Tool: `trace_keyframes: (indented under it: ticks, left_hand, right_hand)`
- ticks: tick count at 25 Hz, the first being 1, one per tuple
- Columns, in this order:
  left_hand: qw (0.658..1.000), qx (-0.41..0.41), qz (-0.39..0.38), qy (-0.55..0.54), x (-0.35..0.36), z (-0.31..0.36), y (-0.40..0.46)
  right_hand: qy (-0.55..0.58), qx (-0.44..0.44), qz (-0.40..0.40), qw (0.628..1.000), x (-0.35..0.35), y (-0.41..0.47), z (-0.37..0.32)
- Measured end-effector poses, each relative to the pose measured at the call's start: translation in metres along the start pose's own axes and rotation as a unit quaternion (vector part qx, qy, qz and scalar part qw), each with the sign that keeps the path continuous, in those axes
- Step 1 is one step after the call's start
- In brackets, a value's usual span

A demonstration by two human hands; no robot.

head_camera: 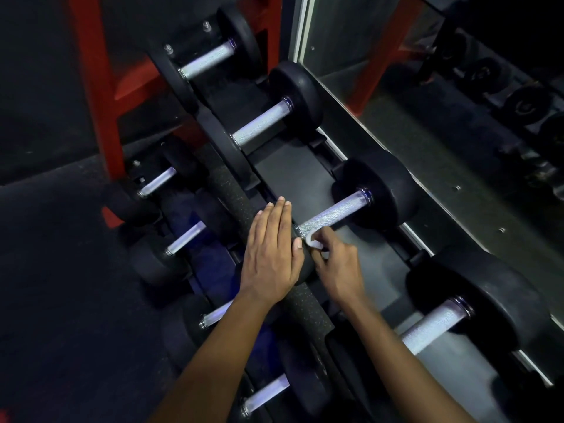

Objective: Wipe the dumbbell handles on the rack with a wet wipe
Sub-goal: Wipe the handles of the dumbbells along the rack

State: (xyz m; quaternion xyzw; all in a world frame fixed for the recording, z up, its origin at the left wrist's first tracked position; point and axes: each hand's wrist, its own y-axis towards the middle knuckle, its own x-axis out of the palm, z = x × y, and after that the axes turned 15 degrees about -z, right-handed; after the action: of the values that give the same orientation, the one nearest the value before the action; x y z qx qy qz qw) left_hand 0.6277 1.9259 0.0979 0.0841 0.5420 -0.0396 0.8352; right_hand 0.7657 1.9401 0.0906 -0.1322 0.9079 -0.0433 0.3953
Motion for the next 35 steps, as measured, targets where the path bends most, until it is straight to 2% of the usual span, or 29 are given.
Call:
trace_keyframes:
  ticks: [2, 4, 5, 6, 8, 10, 12, 15, 20, 25, 30, 33, 35]
  left_hand:
    - [1.000, 0.000, 0.000, 0.001, 0.000, 0.000, 0.000]
    - [1.000, 0.001, 0.000, 0.002, 0.001, -0.001, 0.000]
    - [1.000, 0.002, -0.001, 0.002, 0.001, 0.000, 0.000]
    - [1.000, 0.001, 0.000, 0.001, 0.001, 0.000, 0.000]
    - [1.000, 0.001, 0.004, 0.000, 0.001, 0.000, 0.000]
    - [1.000, 0.002, 0.006, -0.001, 0.001, -0.001, 0.000]
    - [1.000, 0.001, 0.006, -0.001, 0.001, 0.000, 0.000]
    - [1.000, 0.001, 0.000, -0.003, 0.001, 0.000, 0.001]
    - [1.000, -0.001, 0.000, -0.005, 0.001, -0.001, 0.001]
    - [1.000, 0.001, 0.004, -0.011, 0.001, -0.001, 0.001]
    - [1.000, 0.002, 0.008, -0.014, 0.002, -0.001, 0.000]
    - [1.000, 0.004, 0.007, -0.015, 0.002, -0.002, 0.000]
    - [1.000, 0.005, 0.006, -0.016, 0.002, -0.001, 0.000]
  right_hand:
    - [0.027, 0.005, 0.004, 1.000, -0.003, -0.001, 0.000]
    - [0.133, 0.054, 0.092, 0.985, -0.009, 0.002, 0.006]
    - [0.212, 0.092, 0.144, 0.962, -0.014, 0.005, 0.009]
    - [0.314, 0.125, 0.180, 0.924, -0.019, 0.010, 0.012]
    - [0.537, 0.171, 0.192, 0.804, -0.033, 0.020, 0.011]
    - [0.670, 0.196, 0.187, 0.691, -0.045, 0.030, 0.008]
    - [0.720, 0.201, 0.185, 0.638, -0.047, 0.037, 0.006]
    - [0.731, 0.207, 0.178, 0.625, -0.044, 0.044, -0.001]
    - [0.675, 0.250, 0.244, 0.650, -0.042, 0.051, -0.010]
    - [0.747, 0.211, 0.172, 0.607, -0.042, 0.048, -0.009]
    - [0.757, 0.180, 0.109, 0.618, -0.041, 0.058, -0.006]
    - [0.783, 0.153, 0.080, 0.598, -0.036, 0.060, -0.009]
    - [0.784, 0.155, 0.063, 0.598, -0.031, 0.061, -0.012]
